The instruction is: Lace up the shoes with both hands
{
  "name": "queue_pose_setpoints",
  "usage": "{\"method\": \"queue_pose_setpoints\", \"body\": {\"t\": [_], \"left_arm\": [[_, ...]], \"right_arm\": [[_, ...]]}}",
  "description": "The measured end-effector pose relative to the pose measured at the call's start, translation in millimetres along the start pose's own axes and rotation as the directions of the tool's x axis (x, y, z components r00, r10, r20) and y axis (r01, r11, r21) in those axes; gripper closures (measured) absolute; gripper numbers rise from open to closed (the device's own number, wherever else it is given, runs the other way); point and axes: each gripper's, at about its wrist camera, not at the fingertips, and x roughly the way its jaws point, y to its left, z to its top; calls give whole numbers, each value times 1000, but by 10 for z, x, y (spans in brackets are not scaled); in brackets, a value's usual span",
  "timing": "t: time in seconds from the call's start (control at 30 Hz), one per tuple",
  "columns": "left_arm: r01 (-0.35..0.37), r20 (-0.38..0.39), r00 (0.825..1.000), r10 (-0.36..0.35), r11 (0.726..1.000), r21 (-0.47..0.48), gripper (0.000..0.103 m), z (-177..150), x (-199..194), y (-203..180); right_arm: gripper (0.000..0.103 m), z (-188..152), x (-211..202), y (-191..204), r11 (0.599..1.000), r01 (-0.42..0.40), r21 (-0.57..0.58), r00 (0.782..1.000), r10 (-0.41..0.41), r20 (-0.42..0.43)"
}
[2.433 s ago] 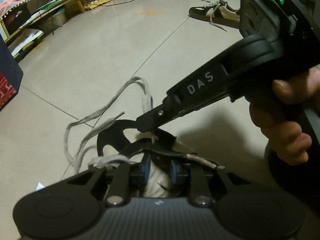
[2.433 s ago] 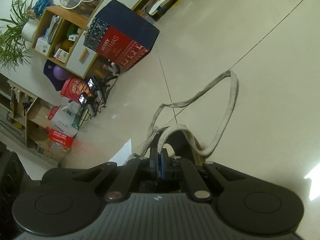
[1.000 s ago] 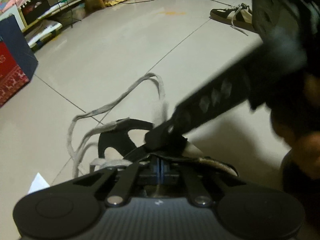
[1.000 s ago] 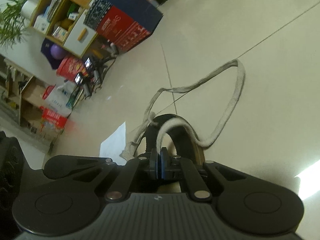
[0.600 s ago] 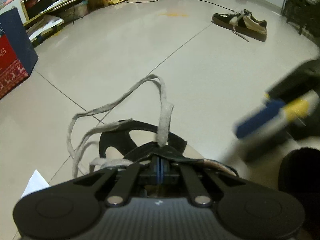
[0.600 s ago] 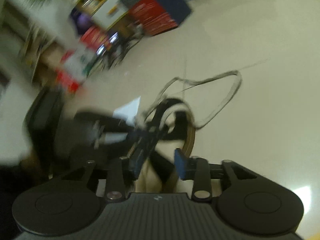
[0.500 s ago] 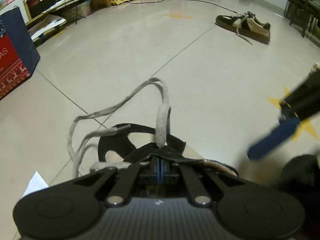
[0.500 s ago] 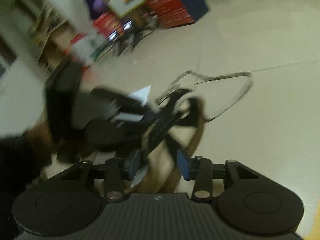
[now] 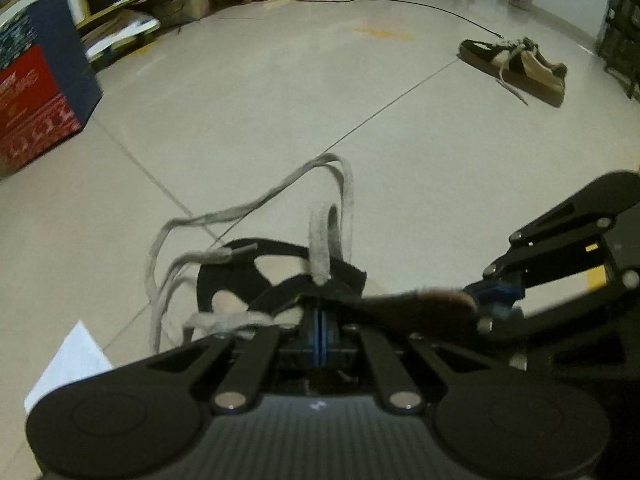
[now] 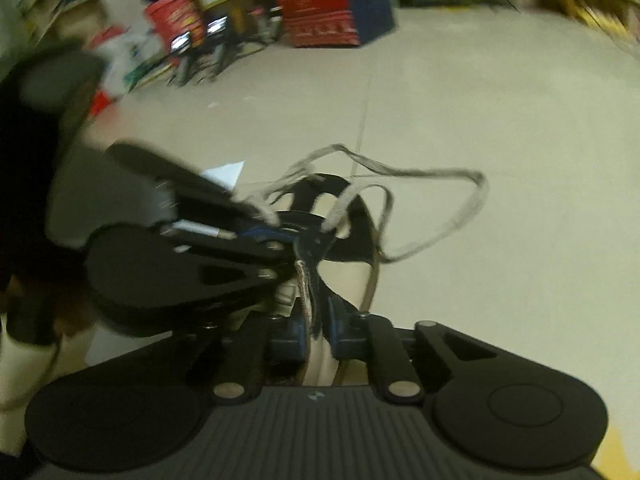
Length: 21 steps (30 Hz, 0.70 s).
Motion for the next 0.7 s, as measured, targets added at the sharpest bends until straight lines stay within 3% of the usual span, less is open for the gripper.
{"method": "queue_pose_setpoints", "body": {"t": [0.17,0.3,0.4,0.47,0.53,0.57,0.6,0.63,0.67,0.7], "left_arm": [[-15,-4,1000,15,1000,-3,102,-12,-36,-26],[23,-4,1000,-24,998,-60,103,-22,-276,-47],[-7,13,1000,7,1000,-21,103,-105,-421,-96],[13,22,1000,-13,1000,8,103,-123,-498,-114],[-13,26,1000,12,999,33,100,-75,-513,-171],[-30,27,999,29,998,54,98,-46,-508,-210],[-48,28,999,46,996,76,88,-19,-497,-244],[-69,25,997,67,993,97,82,-5,-458,-258],[-91,23,996,89,989,117,82,9,-419,-272],[-107,19,994,106,985,135,81,23,-382,-280]], "right_arm": [[95,-4,50,52,1000,12,-8,1000,-12,1],[96,11,91,-28,999,-3,42,1000,3,-6],[95,-17,96,32,1000,7,9,1000,-7,3],[93,-15,75,47,1000,9,-22,1000,-9,2],[71,6,61,38,999,25,-42,1000,-25,2],[68,6,71,35,997,40,-59,999,-39,9],[66,3,76,32,996,45,-78,999,-45,14],[67,3,80,23,996,37,-83,999,-36,16],[71,0,83,23,996,18,-85,1000,-17,18],[85,-4,85,26,996,-3,-86,1000,4,20]]}}
